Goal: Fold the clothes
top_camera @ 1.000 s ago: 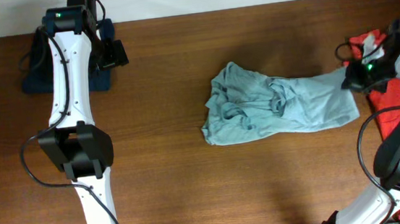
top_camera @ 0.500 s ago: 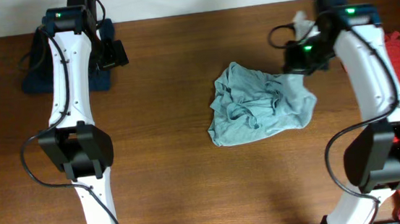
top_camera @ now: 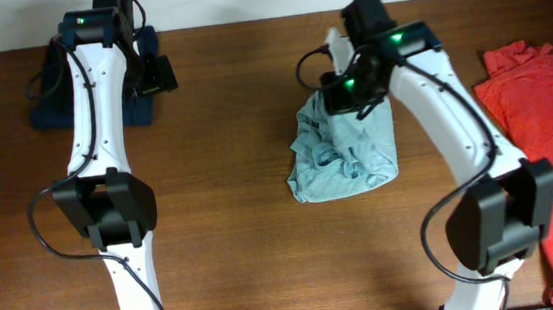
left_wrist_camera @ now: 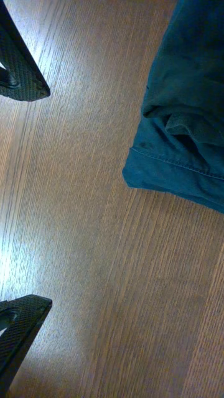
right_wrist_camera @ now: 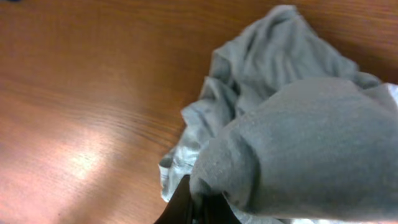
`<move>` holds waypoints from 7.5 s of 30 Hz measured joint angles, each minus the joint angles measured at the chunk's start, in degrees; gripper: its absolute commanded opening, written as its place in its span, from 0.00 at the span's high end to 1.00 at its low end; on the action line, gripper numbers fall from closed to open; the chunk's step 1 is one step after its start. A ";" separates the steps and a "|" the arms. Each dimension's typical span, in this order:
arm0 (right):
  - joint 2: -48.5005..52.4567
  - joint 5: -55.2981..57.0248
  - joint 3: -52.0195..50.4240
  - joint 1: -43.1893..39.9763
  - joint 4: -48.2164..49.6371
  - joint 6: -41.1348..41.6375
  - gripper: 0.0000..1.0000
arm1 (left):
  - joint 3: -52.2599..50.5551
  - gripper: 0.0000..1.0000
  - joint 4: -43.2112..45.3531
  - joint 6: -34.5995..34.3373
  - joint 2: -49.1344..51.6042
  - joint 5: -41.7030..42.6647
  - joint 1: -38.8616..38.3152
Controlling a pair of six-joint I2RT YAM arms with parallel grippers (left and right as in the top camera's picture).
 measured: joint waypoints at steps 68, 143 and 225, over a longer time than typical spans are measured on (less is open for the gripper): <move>2.71 -14.45 -17.05 -18.73 19.43 -8.94 0.95 | 0.00 0.01 0.00 0.00 0.02 0.00 0.00; -2.16 -33.05 -16.22 -32.20 5.25 -19.93 0.01 | 0.00 0.01 0.31 0.00 0.02 0.02 0.00; -2.19 -11.41 -16.22 -42.86 4.96 -20.02 0.02 | 1.90 0.01 7.74 -2.56 16.83 -0.13 -36.37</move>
